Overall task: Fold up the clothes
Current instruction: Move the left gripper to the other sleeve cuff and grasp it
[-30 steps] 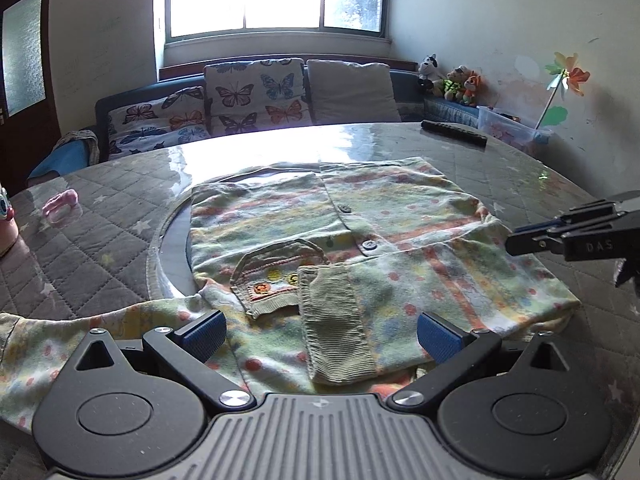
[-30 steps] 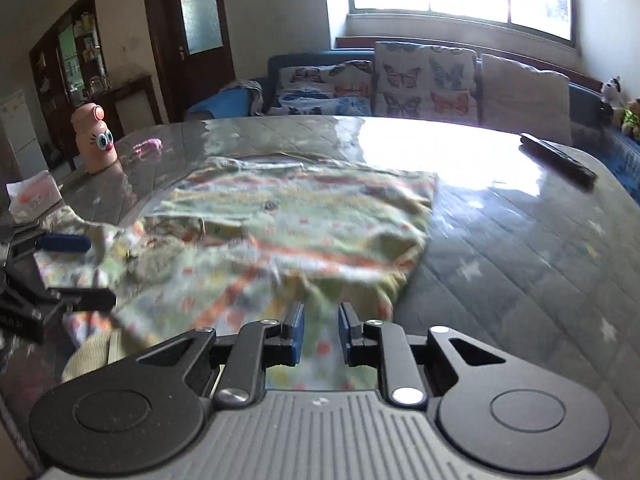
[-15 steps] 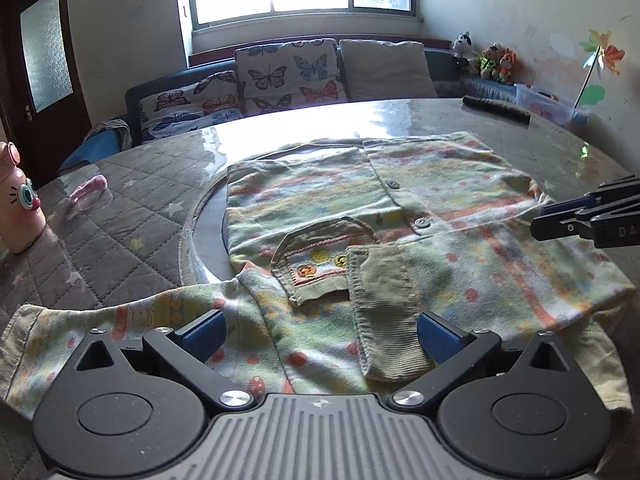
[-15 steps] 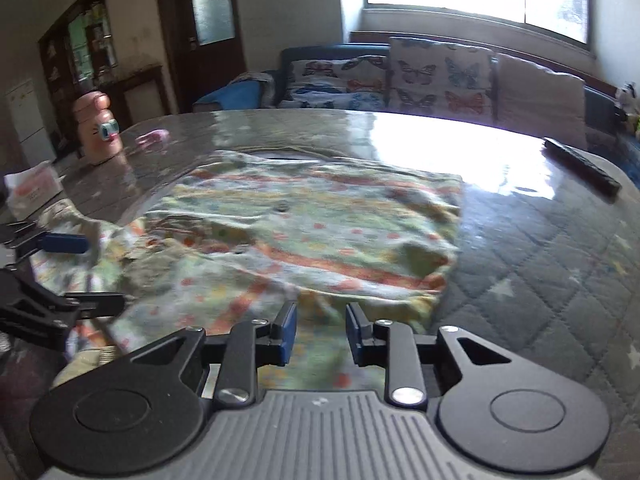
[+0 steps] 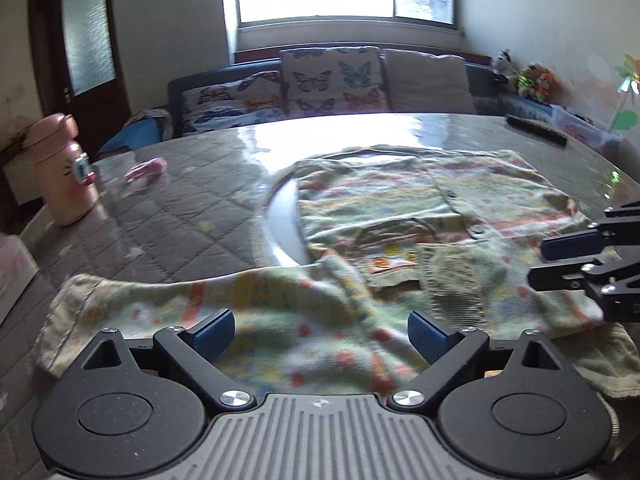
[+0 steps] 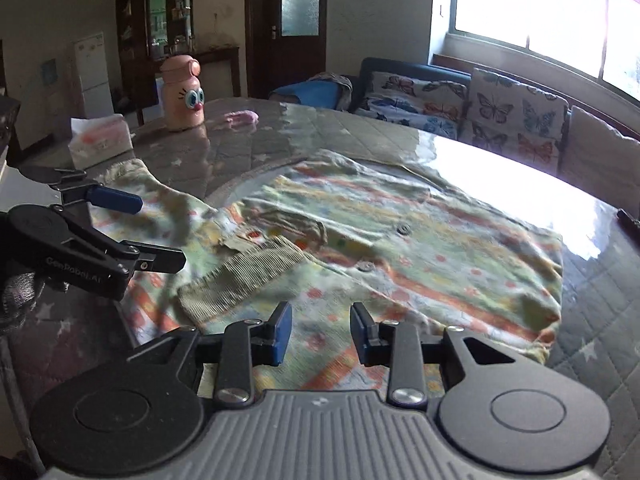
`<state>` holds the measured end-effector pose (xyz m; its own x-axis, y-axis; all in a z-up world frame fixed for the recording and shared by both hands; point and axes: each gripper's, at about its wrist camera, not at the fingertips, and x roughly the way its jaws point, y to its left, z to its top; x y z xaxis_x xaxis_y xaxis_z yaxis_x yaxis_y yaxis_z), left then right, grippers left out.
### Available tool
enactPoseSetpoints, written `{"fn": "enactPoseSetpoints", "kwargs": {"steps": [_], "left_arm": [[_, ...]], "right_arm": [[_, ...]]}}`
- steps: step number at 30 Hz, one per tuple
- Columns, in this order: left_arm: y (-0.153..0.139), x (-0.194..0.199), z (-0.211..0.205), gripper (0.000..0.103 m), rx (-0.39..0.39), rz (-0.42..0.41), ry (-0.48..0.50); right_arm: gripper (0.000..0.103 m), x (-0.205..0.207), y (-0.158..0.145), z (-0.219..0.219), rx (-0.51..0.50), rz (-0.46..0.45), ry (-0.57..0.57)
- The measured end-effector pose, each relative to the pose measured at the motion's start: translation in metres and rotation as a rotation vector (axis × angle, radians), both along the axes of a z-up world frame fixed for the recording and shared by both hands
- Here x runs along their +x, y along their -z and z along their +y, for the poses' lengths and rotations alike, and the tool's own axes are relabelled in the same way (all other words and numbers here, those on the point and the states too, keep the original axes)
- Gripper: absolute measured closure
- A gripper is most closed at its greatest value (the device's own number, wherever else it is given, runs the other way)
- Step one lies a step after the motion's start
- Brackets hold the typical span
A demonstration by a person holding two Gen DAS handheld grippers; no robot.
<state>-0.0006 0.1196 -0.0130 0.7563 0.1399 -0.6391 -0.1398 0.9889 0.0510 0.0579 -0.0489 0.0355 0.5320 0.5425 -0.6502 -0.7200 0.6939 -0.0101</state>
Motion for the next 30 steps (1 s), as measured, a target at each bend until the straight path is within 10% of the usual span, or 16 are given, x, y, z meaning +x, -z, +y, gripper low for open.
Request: {"fn": "enactPoseSetpoints", "kwargs": {"steps": [19,30], "left_arm": [[-0.002,-0.051,0.137,0.035,-0.007,-0.024,-0.574],[0.006,-0.046,0.160,0.057,-0.078,0.000,-0.623]], "right_arm": [[0.066,-0.003,0.006,0.012,-0.004,0.033,-0.038],[0.066,-0.007,0.003,0.012,0.007,0.036,-0.037]]}}
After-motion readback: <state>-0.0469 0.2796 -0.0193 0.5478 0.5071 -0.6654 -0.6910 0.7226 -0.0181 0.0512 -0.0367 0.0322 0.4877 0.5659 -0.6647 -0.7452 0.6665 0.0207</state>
